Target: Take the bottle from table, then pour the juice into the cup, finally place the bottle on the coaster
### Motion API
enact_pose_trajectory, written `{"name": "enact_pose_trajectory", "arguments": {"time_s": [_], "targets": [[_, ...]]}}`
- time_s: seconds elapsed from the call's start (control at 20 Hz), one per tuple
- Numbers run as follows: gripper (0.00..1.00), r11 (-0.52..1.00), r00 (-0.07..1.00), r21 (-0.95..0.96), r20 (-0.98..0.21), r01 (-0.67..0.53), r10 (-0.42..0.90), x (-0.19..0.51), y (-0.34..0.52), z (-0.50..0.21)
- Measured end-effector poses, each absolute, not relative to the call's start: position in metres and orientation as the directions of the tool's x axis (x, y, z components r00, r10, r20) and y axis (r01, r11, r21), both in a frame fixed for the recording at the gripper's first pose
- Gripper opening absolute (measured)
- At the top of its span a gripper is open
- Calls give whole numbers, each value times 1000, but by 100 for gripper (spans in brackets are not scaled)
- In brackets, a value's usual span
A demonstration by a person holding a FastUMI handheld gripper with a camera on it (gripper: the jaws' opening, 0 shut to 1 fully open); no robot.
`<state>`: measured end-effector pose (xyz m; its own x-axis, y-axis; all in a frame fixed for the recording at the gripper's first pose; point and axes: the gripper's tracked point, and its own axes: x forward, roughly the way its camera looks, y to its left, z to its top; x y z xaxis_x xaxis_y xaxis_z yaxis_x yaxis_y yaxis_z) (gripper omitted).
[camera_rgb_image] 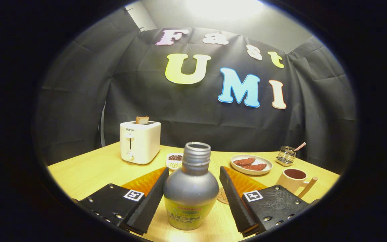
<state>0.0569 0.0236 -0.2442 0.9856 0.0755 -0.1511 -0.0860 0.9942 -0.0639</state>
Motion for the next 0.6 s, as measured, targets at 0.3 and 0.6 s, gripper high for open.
{"name": "enact_pose_trajectory", "arguments": {"time_s": [0.3,0.6], "targets": [[92,991,982,-99,-176,-93,74,59,25,-258],[84,996,983,-71,-176,-63,50,58,19,-255]]}}
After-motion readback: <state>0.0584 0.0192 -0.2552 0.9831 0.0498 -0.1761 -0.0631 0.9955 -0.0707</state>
